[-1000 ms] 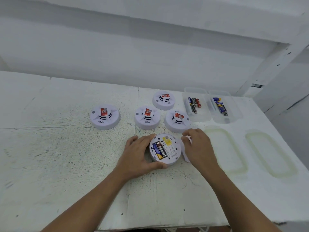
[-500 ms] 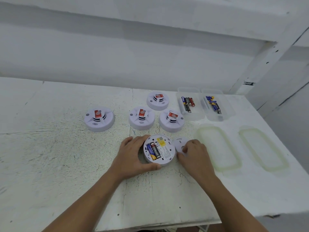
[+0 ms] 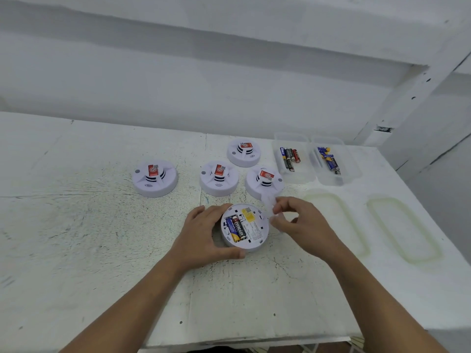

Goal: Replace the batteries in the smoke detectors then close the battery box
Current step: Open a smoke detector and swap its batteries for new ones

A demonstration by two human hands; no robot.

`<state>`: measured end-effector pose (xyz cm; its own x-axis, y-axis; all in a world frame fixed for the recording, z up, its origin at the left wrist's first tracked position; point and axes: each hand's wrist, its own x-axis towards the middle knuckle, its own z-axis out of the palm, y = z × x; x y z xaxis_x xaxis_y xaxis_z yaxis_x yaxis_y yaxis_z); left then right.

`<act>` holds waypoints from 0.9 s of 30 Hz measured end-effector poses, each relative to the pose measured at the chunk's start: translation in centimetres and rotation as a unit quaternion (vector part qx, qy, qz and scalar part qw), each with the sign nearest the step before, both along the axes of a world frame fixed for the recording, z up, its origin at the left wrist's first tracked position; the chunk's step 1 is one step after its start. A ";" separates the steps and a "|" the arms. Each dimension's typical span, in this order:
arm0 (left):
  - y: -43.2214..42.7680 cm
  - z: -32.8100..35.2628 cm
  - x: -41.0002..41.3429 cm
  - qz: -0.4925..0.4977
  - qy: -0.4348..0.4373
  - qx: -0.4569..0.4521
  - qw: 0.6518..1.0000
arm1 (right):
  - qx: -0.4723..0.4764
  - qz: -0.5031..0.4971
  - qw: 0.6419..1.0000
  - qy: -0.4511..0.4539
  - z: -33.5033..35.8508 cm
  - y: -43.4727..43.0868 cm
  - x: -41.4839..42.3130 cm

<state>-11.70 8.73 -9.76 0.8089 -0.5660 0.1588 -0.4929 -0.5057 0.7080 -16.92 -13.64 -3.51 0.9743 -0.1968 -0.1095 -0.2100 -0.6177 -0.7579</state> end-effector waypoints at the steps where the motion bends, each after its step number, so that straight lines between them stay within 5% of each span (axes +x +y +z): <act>1: 0.0 0.0 0.0 -0.002 -0.001 0.003 1.000 | -0.017 0.042 0.999 0.000 0.3 0.1 0.1; 10: 0.0 -0.5 0.3 0.000 -0.004 -0.005 1.000 | -0.220 0.335 0.916 0.005 1.8 1.7 2.0; 27: 0.0 -0.7 0.5 0.010 0.011 -0.007 1.000 | -0.241 0.379 0.893 0.045 1.6 2.0 2.7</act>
